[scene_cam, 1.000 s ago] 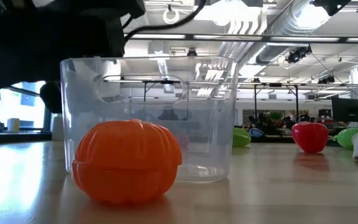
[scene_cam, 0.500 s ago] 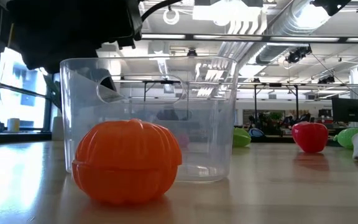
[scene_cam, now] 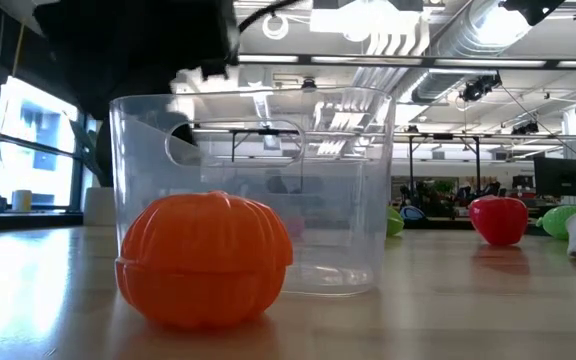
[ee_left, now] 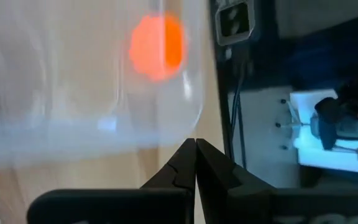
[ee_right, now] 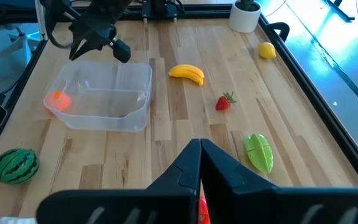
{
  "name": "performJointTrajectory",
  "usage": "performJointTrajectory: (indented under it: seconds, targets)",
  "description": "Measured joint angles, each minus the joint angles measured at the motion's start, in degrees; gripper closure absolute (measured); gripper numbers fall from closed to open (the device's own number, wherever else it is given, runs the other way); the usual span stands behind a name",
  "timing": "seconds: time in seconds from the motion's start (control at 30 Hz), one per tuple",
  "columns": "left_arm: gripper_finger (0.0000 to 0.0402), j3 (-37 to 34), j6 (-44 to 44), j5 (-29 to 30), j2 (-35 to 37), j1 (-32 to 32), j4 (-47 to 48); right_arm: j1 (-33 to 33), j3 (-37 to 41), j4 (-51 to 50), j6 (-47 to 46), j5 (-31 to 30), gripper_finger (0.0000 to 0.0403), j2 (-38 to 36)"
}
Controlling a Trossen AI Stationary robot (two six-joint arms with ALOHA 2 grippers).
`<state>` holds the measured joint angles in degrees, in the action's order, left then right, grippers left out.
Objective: Pick and placing Produce into tupperware
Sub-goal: Move the transparent bin to the center of the table, then put the lemon into the transparent bin
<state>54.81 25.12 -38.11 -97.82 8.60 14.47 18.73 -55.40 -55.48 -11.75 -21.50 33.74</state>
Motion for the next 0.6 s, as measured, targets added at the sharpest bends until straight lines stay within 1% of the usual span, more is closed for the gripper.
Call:
performJointTrajectory:
  seconds: [0.13,0.2,0.27,0.43,0.5,0.6]
  targets:
    - [0.0401,0.0,-0.6,-0.3,0.0,0.1,6.9,0.0,0.0,0.0,0.2,0.0,0.0403,0.0]
    - [0.0401,0.0,-0.7,-0.7,0.0,0.1,8.7,0.0,0.0,0.0,0.2,0.0,0.0403,0.0]
    - [0.0401,0.0,-0.7,-0.9,0.0,0.1,6.8,0.0,0.0,0.0,0.2,0.0,0.0403,0.0]
    - [0.0401,0.0,1.3,0.4,0.0,0.1,-4.4,0.0,0.0,0.0,0.2,0.0,0.0403,0.0]
    - [0.0401,0.0,2.3,0.5,0.0,0.0,-6.6,0.0,0.0,0.0,0.2,0.0,0.0403,0.0]
    - [0.0401,0.0,2.8,0.6,0.0,0.0,-7.0,0.0,0.0,0.0,0.2,0.0,0.0403,0.0]
